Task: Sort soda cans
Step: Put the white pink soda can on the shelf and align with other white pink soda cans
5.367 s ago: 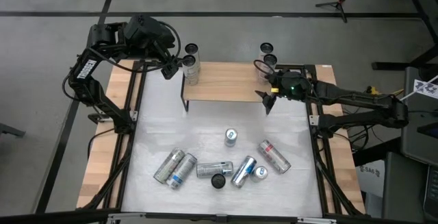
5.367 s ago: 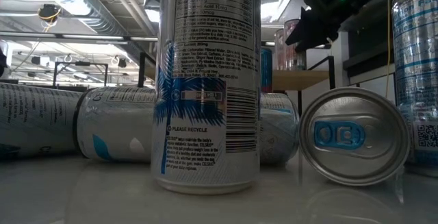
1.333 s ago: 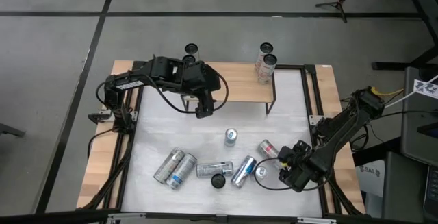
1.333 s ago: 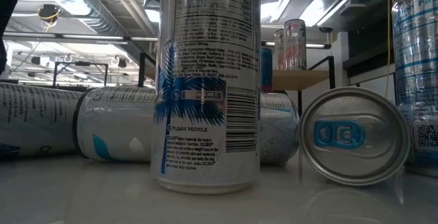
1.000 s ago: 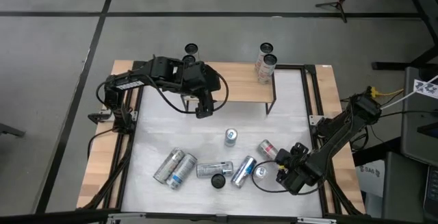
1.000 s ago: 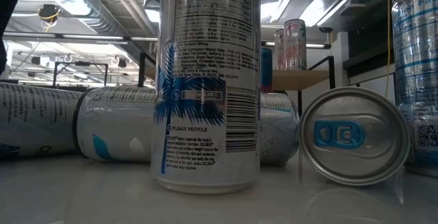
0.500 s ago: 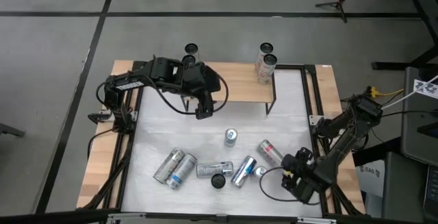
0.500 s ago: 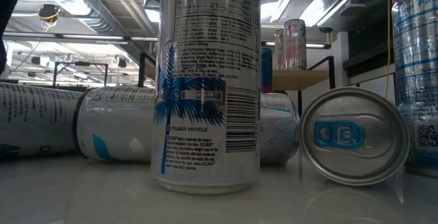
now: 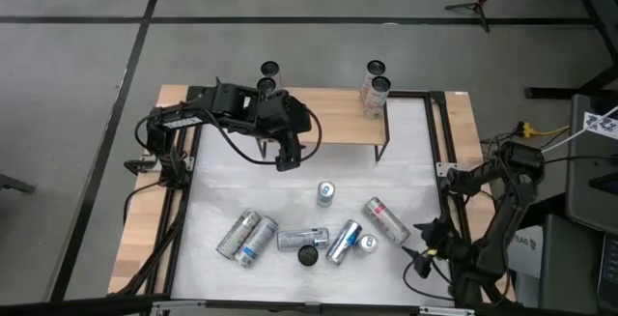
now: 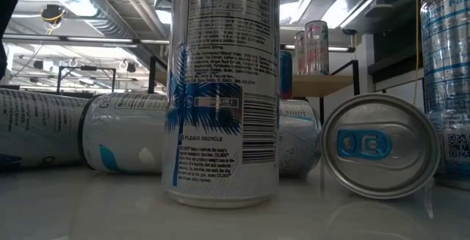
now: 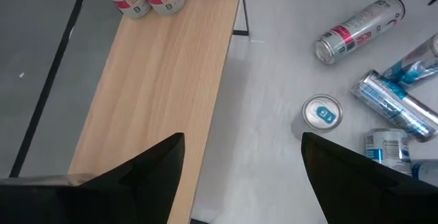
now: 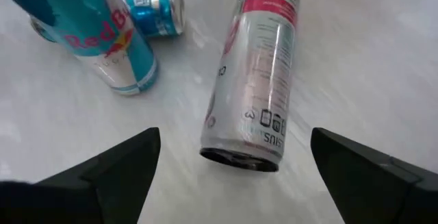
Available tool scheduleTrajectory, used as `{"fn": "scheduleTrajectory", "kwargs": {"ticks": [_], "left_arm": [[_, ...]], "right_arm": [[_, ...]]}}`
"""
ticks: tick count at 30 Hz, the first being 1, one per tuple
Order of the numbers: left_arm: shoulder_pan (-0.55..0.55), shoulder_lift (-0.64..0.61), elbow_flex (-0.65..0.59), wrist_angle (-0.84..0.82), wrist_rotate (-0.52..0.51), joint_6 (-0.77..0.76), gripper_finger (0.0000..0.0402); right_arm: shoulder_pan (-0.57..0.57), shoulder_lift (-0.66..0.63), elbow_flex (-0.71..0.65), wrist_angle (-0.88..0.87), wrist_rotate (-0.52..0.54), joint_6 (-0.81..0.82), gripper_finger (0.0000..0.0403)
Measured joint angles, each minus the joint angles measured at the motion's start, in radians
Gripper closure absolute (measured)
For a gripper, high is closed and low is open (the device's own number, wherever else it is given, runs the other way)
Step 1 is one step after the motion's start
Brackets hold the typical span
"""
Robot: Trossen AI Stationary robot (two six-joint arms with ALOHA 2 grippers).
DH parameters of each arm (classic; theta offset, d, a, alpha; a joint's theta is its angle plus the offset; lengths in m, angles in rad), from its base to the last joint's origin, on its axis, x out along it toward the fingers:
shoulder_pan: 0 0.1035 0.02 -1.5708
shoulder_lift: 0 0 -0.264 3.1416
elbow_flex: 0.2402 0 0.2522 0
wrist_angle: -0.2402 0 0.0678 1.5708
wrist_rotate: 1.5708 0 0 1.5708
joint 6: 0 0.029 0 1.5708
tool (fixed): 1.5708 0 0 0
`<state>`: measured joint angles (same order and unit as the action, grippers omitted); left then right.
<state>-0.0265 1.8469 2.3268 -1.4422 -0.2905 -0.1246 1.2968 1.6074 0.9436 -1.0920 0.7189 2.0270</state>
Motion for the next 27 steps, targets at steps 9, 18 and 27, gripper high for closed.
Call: {"fn": "scheduleTrajectory", "kwargs": {"ticks": [9,18,27], "left_arm": [[-0.002,0.0,0.0,0.018,0.0,-0.008,0.0117],[-0.002,0.0,0.0,0.071,0.0,-0.007,0.0117],[-0.003,0.0,0.0,0.071,0.0,-0.031,0.0117]], "right_arm": [[0.062,0.076,-0.061,0.028,0.069,0.169,0.0029],[0.06,0.087,-0.063,0.037,0.101,0.144,0.0029],[-0.002,0.098,-0.066,0.077,0.154,0.051,0.0029]]}}
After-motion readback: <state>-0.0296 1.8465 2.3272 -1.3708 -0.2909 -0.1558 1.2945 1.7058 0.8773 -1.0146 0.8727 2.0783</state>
